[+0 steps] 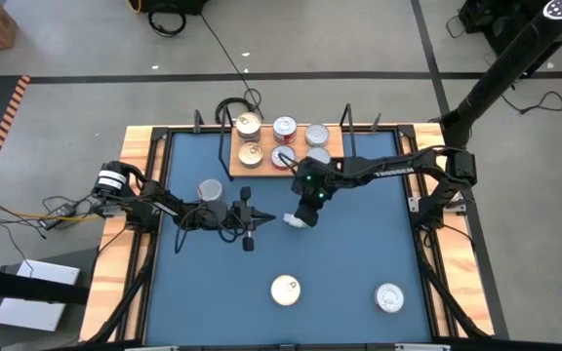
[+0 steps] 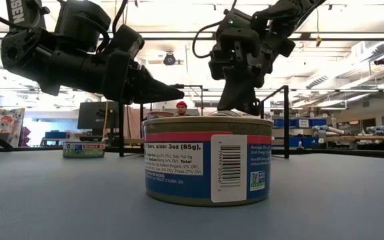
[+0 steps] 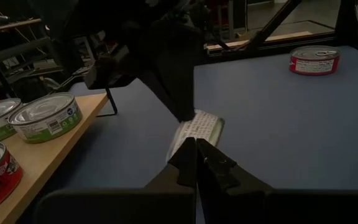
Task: Stack canned seafood by type on shelf
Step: Stack the right white tuna can on the top white tuna can on the shelf
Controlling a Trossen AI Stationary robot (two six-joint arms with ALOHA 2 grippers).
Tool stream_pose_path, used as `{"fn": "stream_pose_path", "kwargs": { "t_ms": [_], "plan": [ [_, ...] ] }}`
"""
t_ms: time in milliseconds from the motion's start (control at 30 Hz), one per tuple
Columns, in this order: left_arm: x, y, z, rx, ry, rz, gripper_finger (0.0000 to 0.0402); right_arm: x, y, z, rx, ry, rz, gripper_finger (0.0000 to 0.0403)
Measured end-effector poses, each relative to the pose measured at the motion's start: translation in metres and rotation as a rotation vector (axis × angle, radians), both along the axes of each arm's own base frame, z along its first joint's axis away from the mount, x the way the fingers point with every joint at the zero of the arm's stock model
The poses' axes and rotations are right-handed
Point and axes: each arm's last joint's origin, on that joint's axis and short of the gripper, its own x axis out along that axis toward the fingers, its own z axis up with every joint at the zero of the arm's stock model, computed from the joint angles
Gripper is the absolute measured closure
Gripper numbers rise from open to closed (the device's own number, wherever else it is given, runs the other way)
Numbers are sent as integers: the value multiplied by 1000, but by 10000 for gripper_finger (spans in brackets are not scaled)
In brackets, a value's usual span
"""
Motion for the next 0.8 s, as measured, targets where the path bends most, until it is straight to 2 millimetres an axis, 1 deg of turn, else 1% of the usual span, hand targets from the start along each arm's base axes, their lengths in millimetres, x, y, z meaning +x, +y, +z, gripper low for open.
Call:
{"fn": "stream_pose_path", "kwargs": {
  "t_ms": [133,333,433,533,667,800],
  "plan": [
    [0,0,0,0,0,0,396,-1,-6,0,-64,0,-22,368],
    [0,0,0,0,0,0,396,-2,-12,1,-97,11,-38,315],
    [0,0,0,0,0,0,396,1,-13,8,-126,23,-37,281],
    [0,0,0,0,0,0,396,5,-11,22,-207,45,-32,247],
    [0,0,0,0,0,0,396,10,2,38,-353,101,-42,201],
    [0,0,0,0,0,0,396,14,29,43,-422,87,-3,162]
  ]
}}
